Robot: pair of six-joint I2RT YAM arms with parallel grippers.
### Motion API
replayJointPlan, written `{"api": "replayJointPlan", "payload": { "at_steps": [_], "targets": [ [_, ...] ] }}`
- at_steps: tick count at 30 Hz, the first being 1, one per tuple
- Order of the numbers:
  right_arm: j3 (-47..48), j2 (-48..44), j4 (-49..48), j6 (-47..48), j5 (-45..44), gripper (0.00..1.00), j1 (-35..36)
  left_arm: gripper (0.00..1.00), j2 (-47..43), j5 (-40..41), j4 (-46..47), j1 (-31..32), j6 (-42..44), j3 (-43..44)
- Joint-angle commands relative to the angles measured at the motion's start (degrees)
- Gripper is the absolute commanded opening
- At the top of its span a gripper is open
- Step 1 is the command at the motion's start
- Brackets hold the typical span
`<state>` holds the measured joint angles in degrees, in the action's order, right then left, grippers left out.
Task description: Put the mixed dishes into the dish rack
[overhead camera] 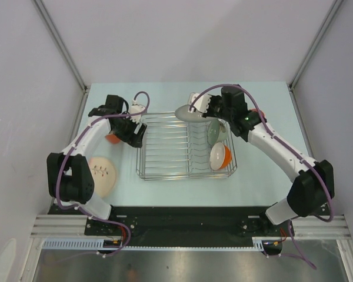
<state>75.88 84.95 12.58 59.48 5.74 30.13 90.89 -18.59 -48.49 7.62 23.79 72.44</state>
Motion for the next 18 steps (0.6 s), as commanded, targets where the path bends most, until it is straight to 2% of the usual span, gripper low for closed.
{"api": "replayJointPlan", "payload": {
  "at_steps": [1, 6, 18],
  "targets": [
    [2.4, 0.0, -15.3, 6.8, 1.5, 0.00, 0.3, 0.83, 0.3, 0.0, 1.7, 0.3, -1.3, -0.3],
    [-0.3, 0.1, -21.2, 7.2, 1.8, 0.00, 1.2, 0.83, 0.5, 0.6, 2.6, 0.3, -1.2, -1.4],
    [-1.1, 2.9, -20.1, 5.7, 2.3, 0.00, 1.1, 0.82, 0.6, 0.7, 2.8, 0.3, -1.3, -1.6]
  ]
}}
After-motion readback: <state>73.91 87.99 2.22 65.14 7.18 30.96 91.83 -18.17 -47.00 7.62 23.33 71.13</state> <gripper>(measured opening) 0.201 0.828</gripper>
